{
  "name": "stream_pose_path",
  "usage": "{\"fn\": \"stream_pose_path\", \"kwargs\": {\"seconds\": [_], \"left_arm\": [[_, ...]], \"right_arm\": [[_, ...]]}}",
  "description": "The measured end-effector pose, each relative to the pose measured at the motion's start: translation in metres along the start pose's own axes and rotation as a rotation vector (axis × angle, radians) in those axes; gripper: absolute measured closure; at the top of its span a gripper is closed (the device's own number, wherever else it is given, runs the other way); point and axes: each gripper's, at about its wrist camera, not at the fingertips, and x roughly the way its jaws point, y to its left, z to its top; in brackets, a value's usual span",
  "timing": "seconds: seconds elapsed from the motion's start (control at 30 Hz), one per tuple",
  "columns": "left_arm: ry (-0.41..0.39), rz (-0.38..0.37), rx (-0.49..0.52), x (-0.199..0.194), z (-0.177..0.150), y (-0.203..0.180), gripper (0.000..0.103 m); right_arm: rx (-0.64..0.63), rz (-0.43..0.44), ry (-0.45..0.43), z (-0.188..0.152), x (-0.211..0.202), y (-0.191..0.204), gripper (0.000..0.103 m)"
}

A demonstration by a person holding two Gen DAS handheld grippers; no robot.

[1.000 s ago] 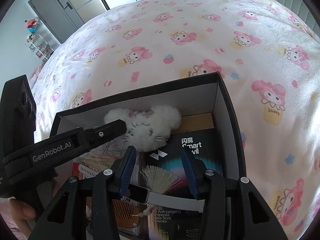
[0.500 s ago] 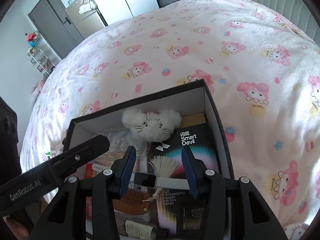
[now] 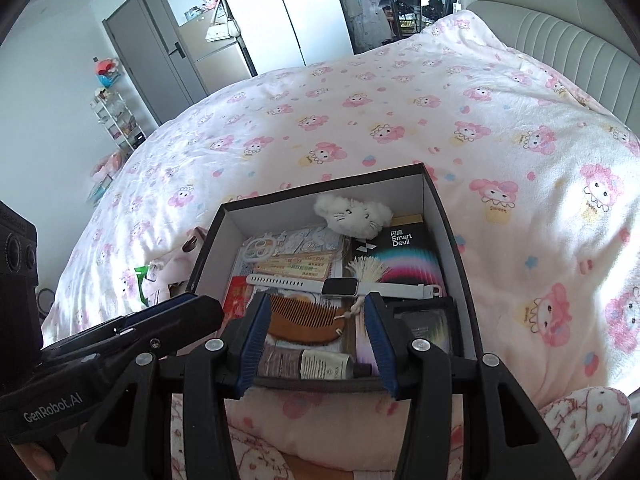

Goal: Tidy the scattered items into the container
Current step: 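Withdraw the right gripper and move it to the beige fabric pouch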

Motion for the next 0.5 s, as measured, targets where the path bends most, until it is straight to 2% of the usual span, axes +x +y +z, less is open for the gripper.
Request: {"fn": "stream_pose_path", "kwargs": {"seconds": [0.3,0.5], "left_arm": [[-0.053,0.07,-0.055,-0.048,-0.026,0.029,0.068],[-0.087,0.132,-0.129,-0.077,-0.035,0.07,0.068]], "right_arm": [[-0.12,0.065,0.015,-0.019,-0.006,0.05,0.059],[-0.2,0.122,0.056,-0.025,0.012,0.097,0.059]]}}
